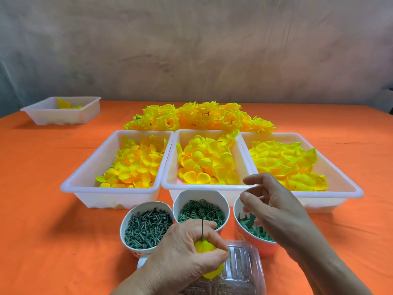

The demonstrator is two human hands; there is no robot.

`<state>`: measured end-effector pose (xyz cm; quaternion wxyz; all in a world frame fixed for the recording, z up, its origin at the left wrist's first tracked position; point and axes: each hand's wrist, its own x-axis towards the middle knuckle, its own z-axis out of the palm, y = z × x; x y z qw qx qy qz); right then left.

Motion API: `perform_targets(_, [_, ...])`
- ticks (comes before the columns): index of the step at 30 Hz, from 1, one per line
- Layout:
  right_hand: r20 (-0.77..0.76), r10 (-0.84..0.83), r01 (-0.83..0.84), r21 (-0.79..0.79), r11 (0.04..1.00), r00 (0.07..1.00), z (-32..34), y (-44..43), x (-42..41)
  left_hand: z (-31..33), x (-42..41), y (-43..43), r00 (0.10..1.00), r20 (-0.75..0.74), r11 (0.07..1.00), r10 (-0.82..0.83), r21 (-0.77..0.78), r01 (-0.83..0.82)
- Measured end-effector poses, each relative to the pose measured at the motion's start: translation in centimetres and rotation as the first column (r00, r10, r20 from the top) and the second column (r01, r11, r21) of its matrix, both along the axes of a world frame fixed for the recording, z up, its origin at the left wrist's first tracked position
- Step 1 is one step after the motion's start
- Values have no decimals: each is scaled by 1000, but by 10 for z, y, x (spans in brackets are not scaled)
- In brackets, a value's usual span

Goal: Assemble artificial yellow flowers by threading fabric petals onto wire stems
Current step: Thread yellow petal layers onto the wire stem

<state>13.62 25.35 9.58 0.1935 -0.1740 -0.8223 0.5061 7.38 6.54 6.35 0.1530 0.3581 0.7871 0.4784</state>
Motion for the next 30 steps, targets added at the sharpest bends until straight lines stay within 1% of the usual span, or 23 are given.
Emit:
perform_targets(4, [-9, -47, 48, 22, 999, 999, 5, 23, -10, -2, -1, 1, 999, -50, 999, 0, -46, -2])
perform_targets(8, [0, -207, 205, 127, 970, 978, 8, 69, -29, -5, -1, 1, 996, -87, 1000, -6, -31, 4])
perform_targets(11, [68, -314, 294, 208, 933, 947, 8, 111, -48, -8, -2, 2, 995, -95, 1000, -25, -12, 24])
perform_targets(14, [160, -413, 341, 346, 874, 897, 5, 148, -70, -10, -4, 2, 995, -93, 999, -35, -10, 35])
perform_targets(16, [214, -469, 350, 427, 834, 857, 1, 167, -83, -14, -6, 1, 995, -97, 1000, -23, -7, 22])
perform_targets(20, [285, -552, 353, 526, 773, 784, -10, 186, -106, -22, -8, 2, 996, -90, 999, -1, -54, -4])
perform_targets(22, [325, -560, 296, 595, 748, 762, -18, 187, -113, -25, -8, 3, 995, -102, 998, 22, -51, -27])
perform_targets(24, [399, -546, 190, 653, 733, 737, -27, 184, -117, -27, -8, 4, 993, -108, 998, 41, -45, -46])
perform_targets(26, [415, -535, 152, 669, 727, 736, -34, 180, -117, -27, -8, 4, 994, -102, 998, 42, -41, -47])
perform_targets(30, [325, -520, 255, 597, 761, 790, -29, 176, -111, -24, -8, 2, 997, -68, 998, 35, -52, -38])
